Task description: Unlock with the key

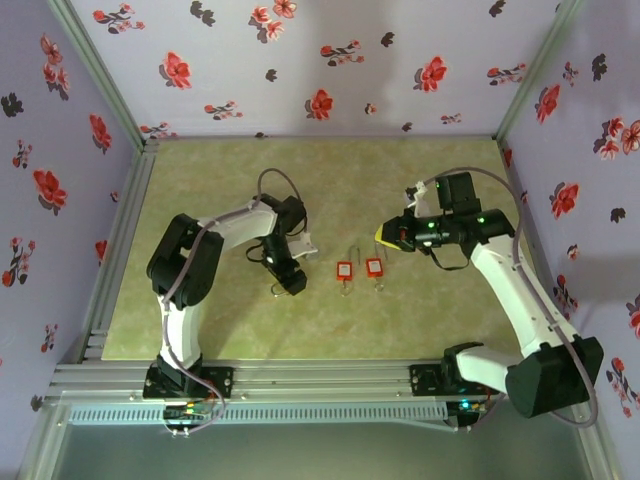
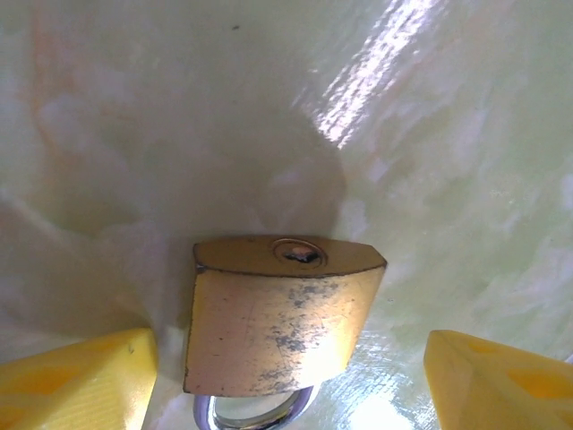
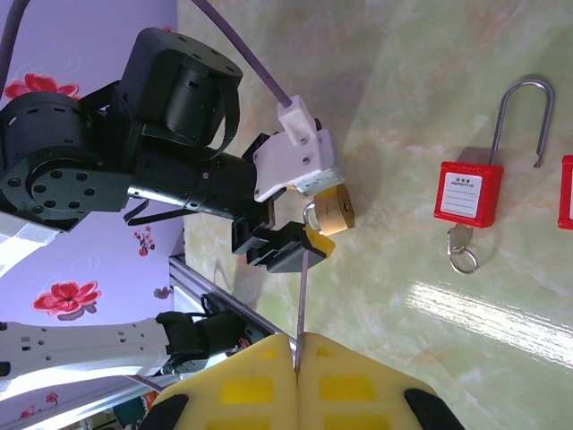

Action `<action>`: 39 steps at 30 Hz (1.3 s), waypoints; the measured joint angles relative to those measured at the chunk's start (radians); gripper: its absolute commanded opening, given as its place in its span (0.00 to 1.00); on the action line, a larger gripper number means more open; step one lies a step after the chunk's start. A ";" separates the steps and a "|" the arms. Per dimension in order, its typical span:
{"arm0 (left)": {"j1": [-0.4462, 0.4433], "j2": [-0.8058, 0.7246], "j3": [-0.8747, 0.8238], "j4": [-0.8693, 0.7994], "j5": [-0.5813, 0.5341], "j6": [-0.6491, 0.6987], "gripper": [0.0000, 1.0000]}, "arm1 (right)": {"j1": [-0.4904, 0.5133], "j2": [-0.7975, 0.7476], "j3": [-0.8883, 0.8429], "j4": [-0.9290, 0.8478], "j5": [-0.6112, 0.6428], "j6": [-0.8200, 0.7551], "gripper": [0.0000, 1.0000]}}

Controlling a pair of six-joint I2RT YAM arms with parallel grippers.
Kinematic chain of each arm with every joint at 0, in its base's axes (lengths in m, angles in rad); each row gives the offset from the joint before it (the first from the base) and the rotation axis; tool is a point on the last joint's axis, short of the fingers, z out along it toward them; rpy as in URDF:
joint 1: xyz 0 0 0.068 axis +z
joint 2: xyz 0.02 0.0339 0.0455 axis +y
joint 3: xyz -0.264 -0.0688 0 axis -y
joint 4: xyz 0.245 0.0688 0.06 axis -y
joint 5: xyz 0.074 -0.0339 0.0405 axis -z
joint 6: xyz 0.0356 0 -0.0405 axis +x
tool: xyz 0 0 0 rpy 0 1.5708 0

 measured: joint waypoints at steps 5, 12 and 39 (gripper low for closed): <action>-0.005 0.000 -0.007 0.021 -0.035 -0.036 0.66 | 0.000 -0.008 -0.008 0.000 0.003 0.000 0.00; -0.026 0.000 -0.015 0.037 -0.082 -0.079 0.58 | 0.000 -0.019 -0.010 0.016 0.011 0.003 0.00; -0.134 -0.075 -0.094 0.048 -0.078 -0.317 0.00 | 0.000 -0.016 -0.010 0.081 0.028 0.029 0.00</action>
